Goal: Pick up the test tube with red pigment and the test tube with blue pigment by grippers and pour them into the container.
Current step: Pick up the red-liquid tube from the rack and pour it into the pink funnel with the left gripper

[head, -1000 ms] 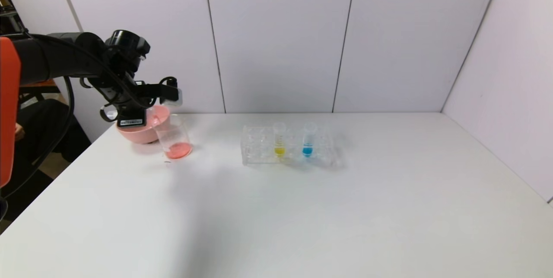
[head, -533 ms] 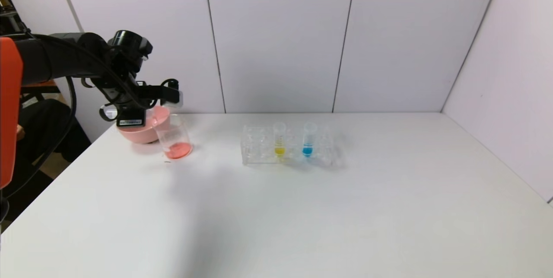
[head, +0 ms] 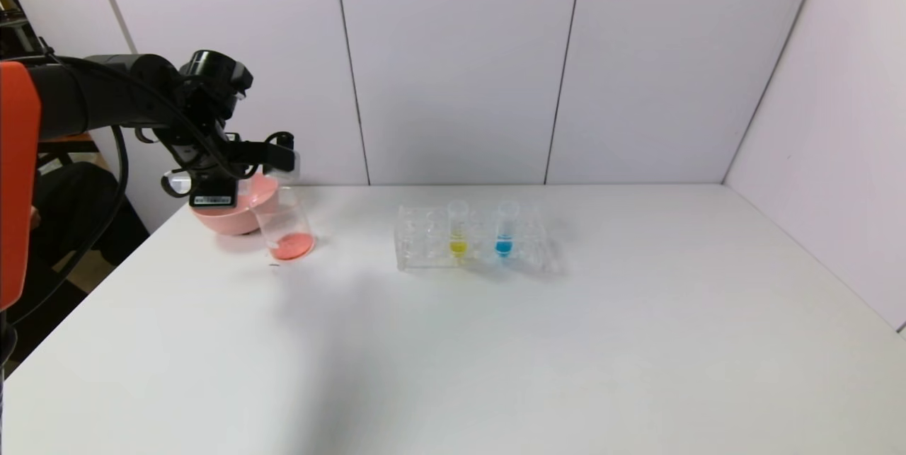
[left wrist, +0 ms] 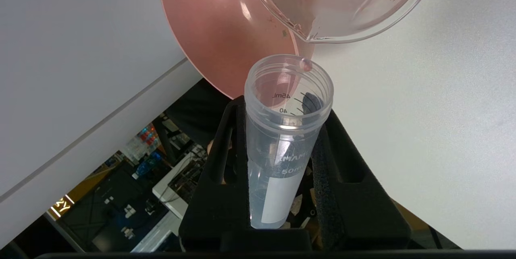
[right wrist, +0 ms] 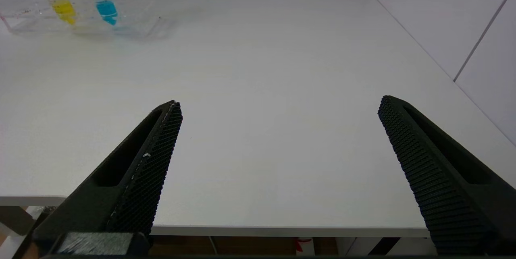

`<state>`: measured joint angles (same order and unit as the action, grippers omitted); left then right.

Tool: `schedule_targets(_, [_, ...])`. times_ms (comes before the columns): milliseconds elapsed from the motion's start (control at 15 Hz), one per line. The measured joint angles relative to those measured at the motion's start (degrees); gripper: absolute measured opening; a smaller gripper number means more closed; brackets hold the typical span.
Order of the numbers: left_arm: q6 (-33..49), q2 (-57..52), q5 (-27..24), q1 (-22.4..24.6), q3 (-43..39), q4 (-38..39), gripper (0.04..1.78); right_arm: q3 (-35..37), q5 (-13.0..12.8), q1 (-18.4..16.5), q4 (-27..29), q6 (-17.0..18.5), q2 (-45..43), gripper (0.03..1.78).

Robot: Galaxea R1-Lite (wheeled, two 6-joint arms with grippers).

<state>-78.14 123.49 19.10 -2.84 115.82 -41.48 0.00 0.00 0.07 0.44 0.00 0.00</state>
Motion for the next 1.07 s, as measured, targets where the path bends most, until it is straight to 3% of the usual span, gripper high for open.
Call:
schedule_targets(600, [2.29, -0.84, -1.85, -0.1, 0.0, 2.43, 0.46, 0.0, 0.0, 0.0, 0.0, 0.0, 0.0, 1.77])
schedule_targets(867, [12.82, -2.93, -6.66, 0.1, 0.0, 4.08, 0.46, 0.0, 0.0, 0.0, 0.0, 0.0, 0.0, 1.77])
schedule_targets(1067, [26.99, -4.52, -11.01, 0.28, -0.04, 7.12, 0.46, 0.0, 0.0, 0.0, 0.0, 0.0, 0.0, 1.77])
